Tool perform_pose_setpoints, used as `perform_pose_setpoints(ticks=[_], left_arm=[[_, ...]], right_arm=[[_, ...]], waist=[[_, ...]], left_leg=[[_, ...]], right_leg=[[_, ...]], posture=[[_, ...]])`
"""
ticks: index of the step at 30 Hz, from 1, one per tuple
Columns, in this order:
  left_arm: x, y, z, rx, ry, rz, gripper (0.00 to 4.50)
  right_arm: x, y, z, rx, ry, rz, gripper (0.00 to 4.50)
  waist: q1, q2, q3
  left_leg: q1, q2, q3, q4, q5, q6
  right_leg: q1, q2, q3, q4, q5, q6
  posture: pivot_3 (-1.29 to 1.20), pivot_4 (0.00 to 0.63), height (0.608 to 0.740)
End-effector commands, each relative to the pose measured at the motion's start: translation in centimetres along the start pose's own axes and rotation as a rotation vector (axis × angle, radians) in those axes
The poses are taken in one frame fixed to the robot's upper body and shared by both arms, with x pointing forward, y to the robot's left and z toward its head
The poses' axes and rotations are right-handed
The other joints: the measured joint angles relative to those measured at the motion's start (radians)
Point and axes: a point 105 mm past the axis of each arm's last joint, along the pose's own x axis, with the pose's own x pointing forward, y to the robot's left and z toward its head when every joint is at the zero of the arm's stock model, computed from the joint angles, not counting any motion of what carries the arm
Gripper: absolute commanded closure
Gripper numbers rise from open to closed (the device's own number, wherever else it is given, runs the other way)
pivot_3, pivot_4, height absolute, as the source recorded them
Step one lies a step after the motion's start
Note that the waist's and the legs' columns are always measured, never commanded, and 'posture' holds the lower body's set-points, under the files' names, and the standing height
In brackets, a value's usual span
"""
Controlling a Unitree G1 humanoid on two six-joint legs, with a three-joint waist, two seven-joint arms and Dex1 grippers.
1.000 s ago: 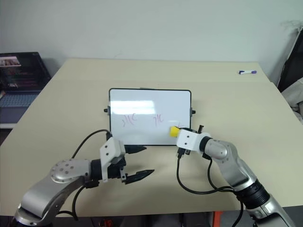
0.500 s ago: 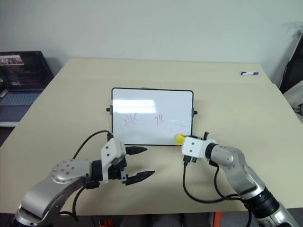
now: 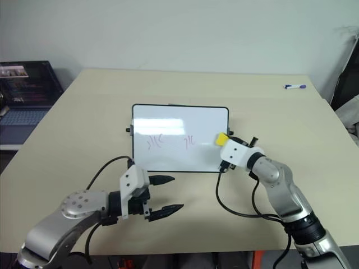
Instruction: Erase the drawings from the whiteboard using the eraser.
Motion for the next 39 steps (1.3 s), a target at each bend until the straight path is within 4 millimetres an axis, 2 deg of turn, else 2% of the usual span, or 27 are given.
perform_pose_setpoints(ticks=[1, 5, 8, 10, 12, 17, 22, 26, 30, 34, 39], left_arm=[[-0.1, -0.5, 1.2, 0.045, -0.028, -0.008, 0.00], [-0.1, -0.5, 1.2, 0.043, -0.028, -0.008, 0.00], [-0.1, -0.5, 1.2, 0.042, -0.028, -0.006, 0.00], [-0.3, -0.2, 1.0, 0.038, -0.023, 0.013, 0.00], [-0.8, 0.5, 0.9, 0.032, -0.023, 0.058, 0.00], [-1.7, 2.0, 0.9, 0.017, -0.036, 0.163, 0.00], [-3.1, 3.6, 0.9, -0.014, -0.077, 0.337, 0.00], [-4.1, 4.1, 0.4, -0.034, -0.092, 0.436, 0.00], [-5.1, 4.4, -0.6, -0.072, -0.091, 0.518, 0.00], [-6.1, 4.1, -2.0, -0.109, -0.067, 0.579, 0.00], [-5.8, 3.9, -1.5, -0.104, -0.071, 0.584, 0.00]], right_arm=[[-0.6, 3.2, -2.2, 0.008, 0.096, 0.178, 3.40], [-0.4, 2.8, -1.4, -0.020, 0.068, 0.170, 3.40], [0.2, 1.3, -0.4, -0.019, 0.032, 0.080, 3.40], [0.3, 0.2, 0.6, 0.090, -0.014, 0.024, 3.40], [-0.1, 0.4, 1.7, 0.241, -0.069, 0.050, 3.40], [-1.4, 1.3, 3.3, 0.411, -0.176, 0.126, 3.40], [-2.9, 2.5, 4.9, 0.498, -0.286, 0.220, 3.41], [-3.1, 2.7, 5.9, 0.539, -0.354, 0.251, 3.41], [-2.8, 3.3, 6.2, 0.541, -0.371, 0.279, 3.41], [-1.6, 3.4, 6.1, 0.442, -0.357, 0.248, 3.41], [0.1, 2.6, 5.9, 0.232, -0.339, 0.167, 3.41]], waist=[[0.000, -0.001, 0.000], [-0.005, -0.001, 0.000], [-0.007, -0.001, 0.000], [-0.008, -0.001, 0.000], [-0.006, 0.000, 0.000], [-0.002, 0.001, 0.001], [-0.002, 0.001, 0.001], [-0.005, 0.001, 0.002], [-0.003, 0.001, 0.002], [-0.006, 0.001, 0.002], [0.000, 0.001, 0.002]], left_leg=[[0.000, 0.000, 0.000, 0.000, 0.000, 0.000], [0.001, 0.000, 0.000, 0.000, 0.000, 0.000], [0.002, 0.001, 0.000, 0.000, 0.000, 0.000], [0.002, 0.001, 0.000, 0.000, 0.000, 0.000], [0.001, 0.001, 0.000, 0.000, 0.000, 0.000], [-0.004, 0.001, -0.001, -0.001, 0.000, 0.000], [-0.005, 0.001, -0.001, -0.002, -0.002, -0.002], [-0.005, 0.001, -0.001, -0.002, -0.003, -0.002], [-0.005, 0.001, -0.002, -0.002, -0.003, -0.002], [-0.005, 0.001, -0.001, -0.002, -0.003, -0.002], [-0.004, 0.000, -0.001, -0.001, -0.003, -0.002]], right_leg=[[0.000, 0.000, 0.000, 0.000, 0.000, 0.000], [0.000, 0.000, 0.000, 0.000, 0.000, 0.000], [0.000, 0.000, 0.000, 0.001, 0.000, 0.000], [0.000, 0.001, 0.000, 0.001, 0.000, 0.000], [0.000, 0.001, 0.000, 0.001, 0.000, 0.000], [-0.003, 0.001, -0.001, -0.001, 0.000, 0.000], [-0.004, 0.000, -0.002, -0.002, -0.001, 0.000], [-0.004, 0.000, -0.001, -0.002, -0.002, 0.001], [-0.004, 0.000, -0.002, -0.001, -0.002, 0.000], [-0.004, 0.000, -0.001, -0.001, -0.003, 0.000], [-0.004, 0.000, -0.002, -0.001, -0.003, -0.001]], posture=[[0.00, 0.150, 0.740], [0.00, 0.150, 0.740], [0.00, 0.150, 0.740], [0.00, 0.150, 0.740], [0.00, 0.150, 0.740], [0.00, 0.150, 0.740], [0.00, 0.150, 0.740], [0.00, 0.150, 0.740], [0.00, 0.150, 0.740], [0.00, 0.150, 0.740], [0.00, 0.150, 0.740]])
